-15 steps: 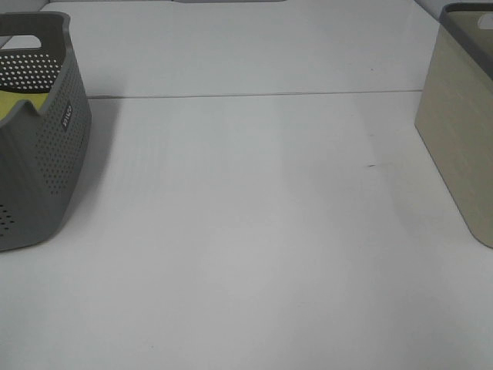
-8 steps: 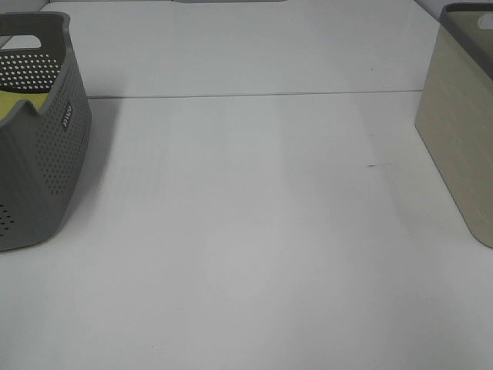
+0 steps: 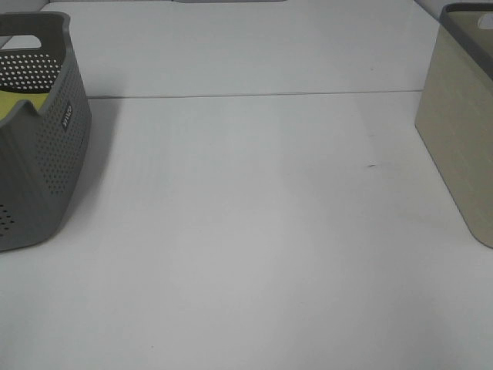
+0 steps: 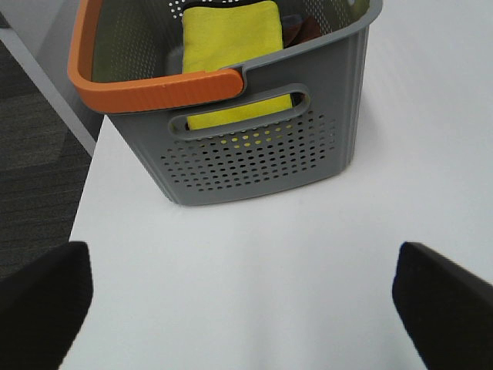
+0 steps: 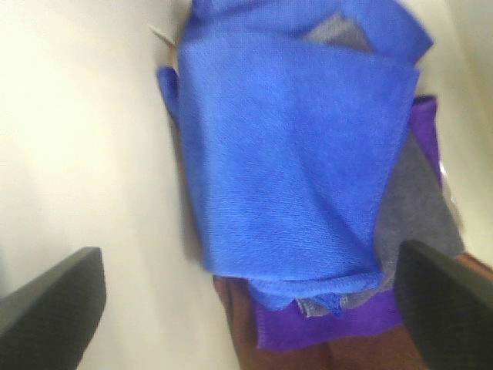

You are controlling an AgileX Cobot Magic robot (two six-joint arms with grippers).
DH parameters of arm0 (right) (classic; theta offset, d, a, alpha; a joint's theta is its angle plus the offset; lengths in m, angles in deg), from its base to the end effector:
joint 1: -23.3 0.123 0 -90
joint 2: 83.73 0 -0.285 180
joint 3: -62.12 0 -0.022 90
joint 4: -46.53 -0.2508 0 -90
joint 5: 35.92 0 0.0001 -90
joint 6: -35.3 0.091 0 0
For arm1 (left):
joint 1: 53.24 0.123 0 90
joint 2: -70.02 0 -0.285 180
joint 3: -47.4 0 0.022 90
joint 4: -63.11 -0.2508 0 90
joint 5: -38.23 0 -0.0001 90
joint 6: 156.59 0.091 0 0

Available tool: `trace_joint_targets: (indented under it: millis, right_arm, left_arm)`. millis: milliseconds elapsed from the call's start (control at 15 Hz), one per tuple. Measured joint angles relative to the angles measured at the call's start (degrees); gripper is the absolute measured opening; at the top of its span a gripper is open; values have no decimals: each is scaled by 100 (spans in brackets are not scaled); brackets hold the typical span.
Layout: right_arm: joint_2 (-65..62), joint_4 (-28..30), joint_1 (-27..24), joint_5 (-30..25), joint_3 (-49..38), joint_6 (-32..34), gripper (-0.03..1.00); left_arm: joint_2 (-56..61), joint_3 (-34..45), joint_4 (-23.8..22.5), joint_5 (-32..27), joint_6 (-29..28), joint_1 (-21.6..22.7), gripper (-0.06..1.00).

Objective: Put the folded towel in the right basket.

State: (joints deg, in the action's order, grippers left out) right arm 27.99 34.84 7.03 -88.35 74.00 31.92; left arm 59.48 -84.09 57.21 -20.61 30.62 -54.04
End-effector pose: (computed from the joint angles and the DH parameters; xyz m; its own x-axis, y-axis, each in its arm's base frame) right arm 0.3870 -0.0977 0.2875 -0.8297 0.3105 -0.4638 0.2591 0.9503 0.1726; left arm 0.0039 0.0080 0.2807 -0.4696 0.1842 -0.8635 0.0201 0.9800 0.1981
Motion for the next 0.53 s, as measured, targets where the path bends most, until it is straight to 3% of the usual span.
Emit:
trace_joint_targets:
  millis: [533]
  right_arm:
    - [-1960, -17, 0, -464, 0, 0, 97]
  left_arm:
    - [0, 0, 0, 0, 0, 0, 99]
